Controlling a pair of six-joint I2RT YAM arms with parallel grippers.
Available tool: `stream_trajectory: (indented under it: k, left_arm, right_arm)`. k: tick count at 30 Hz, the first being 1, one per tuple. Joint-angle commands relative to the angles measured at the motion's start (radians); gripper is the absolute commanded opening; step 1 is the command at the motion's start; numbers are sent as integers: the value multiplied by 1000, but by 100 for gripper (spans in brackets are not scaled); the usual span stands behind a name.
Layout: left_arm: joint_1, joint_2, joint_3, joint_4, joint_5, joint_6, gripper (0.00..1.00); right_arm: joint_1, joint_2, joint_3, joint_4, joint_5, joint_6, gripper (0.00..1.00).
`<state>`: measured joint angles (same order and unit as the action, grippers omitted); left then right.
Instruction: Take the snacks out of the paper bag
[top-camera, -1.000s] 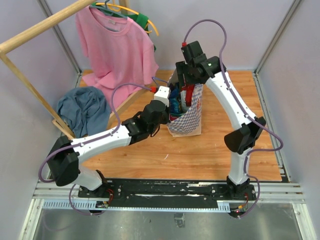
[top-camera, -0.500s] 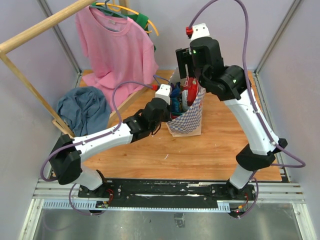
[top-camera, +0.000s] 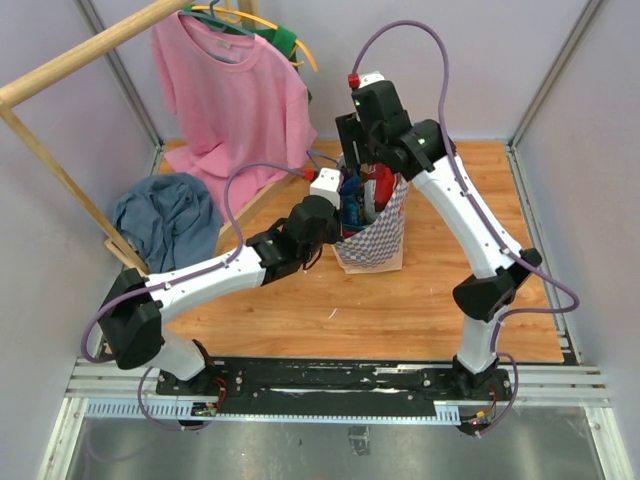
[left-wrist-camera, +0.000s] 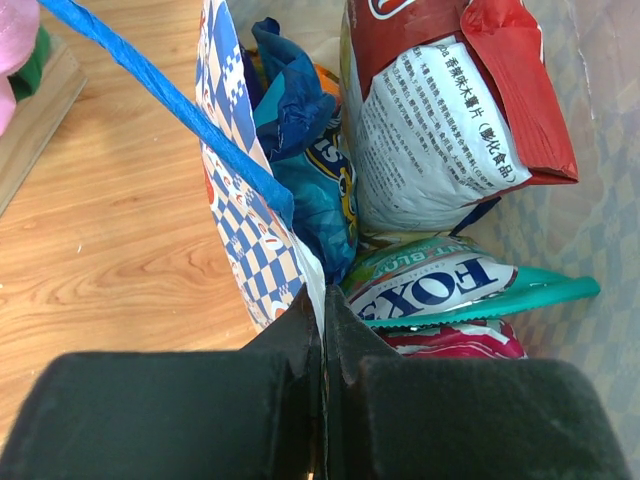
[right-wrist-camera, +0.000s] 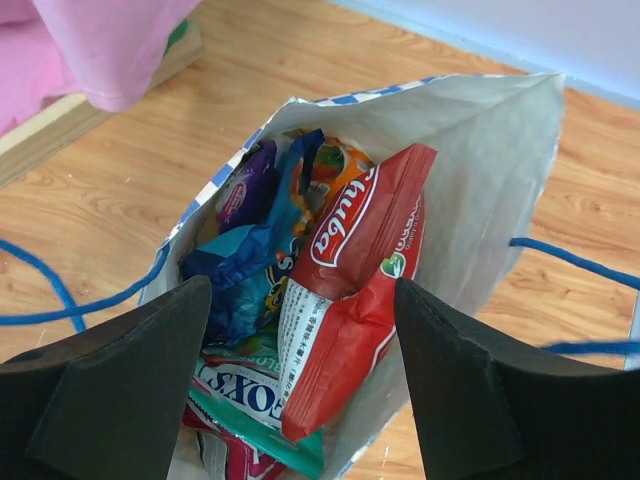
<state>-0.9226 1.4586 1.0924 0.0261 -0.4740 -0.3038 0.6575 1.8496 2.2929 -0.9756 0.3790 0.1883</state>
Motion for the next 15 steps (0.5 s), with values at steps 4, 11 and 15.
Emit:
stream_trajectory:
  k: [4, 11, 15]
  left_arm:
    - [2, -31, 1, 94, 6, -14, 1]
    - [2, -61, -82, 163, 64, -43, 1]
    - [2, -97, -126, 209, 76, -29, 1]
  right_arm:
    - [-63, 2, -69, -47, -32, 83, 72]
    - [-72, -50, -198, 2, -19, 110, 72]
    - [-72, -51, -238, 13, -4, 111, 73]
